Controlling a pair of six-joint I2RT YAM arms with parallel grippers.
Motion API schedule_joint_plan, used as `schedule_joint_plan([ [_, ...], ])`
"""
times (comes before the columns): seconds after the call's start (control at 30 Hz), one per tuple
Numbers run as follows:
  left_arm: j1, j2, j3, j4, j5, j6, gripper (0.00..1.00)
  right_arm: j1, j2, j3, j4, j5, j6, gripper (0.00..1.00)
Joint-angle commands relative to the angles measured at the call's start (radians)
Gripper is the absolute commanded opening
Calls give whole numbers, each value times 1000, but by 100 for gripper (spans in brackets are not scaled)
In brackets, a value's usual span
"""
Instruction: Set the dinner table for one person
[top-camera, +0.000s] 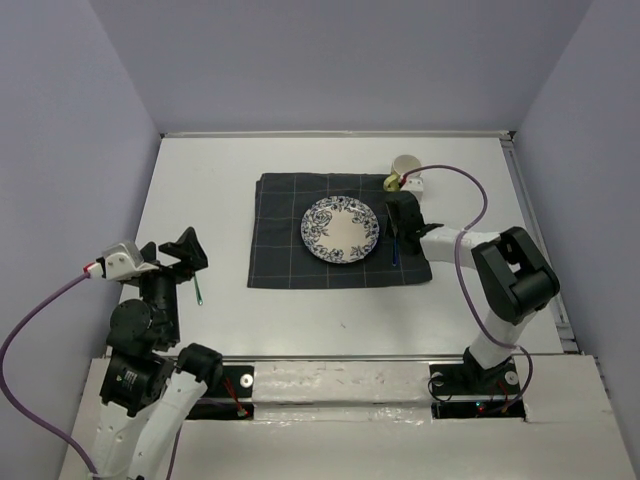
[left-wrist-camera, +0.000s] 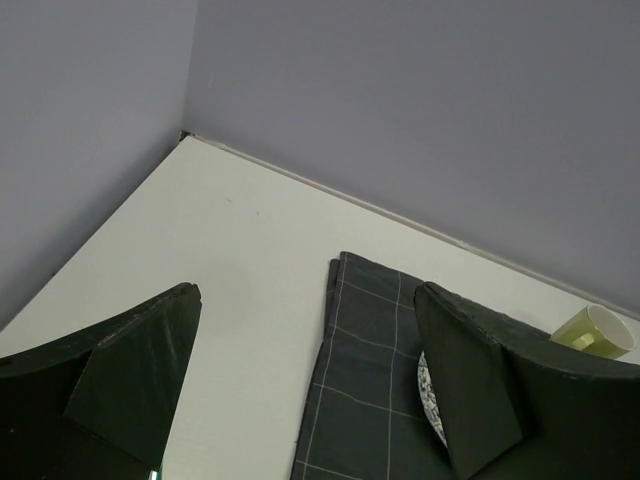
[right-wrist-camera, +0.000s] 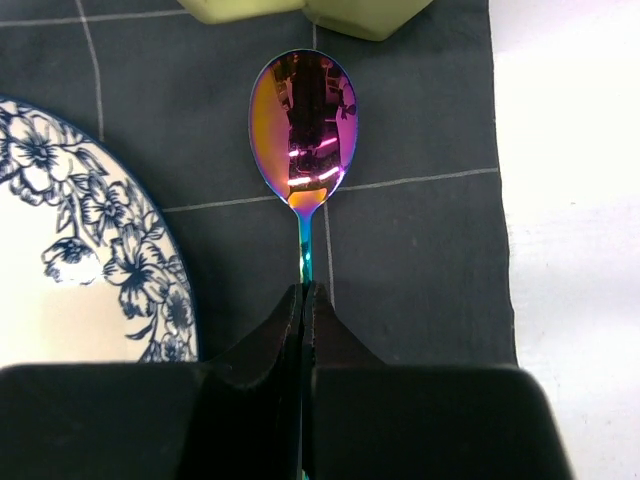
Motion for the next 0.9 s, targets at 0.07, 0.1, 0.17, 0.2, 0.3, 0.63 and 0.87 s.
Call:
schedule_joint_plan([
  [0.07,-5,26,-2,47,-13,11,99,-22,47,54,92,-25,-45,0],
  [0.1,-3,26,-3,46,-13,11,99,-22,50,54,93,-30,-48,0],
  [0.17,-2,31,-2,47,-13,11,99,-22,64,57,95,-47,-54,0],
  [0.2,-3,32,-2,46,-13,11,99,-22,69,60,93,-48,-56,0],
  [0.3,-3,38,-2,44,-11,9,99,-22,89,67,93,-45,-68,0],
  [0.63,7,178,13,18,50,-14,99,-22,5,69,32,-32,-47,54],
  [0.87,7,368,81,-140,113,-138,99,3,-273,-24,-72,-146,24,61],
])
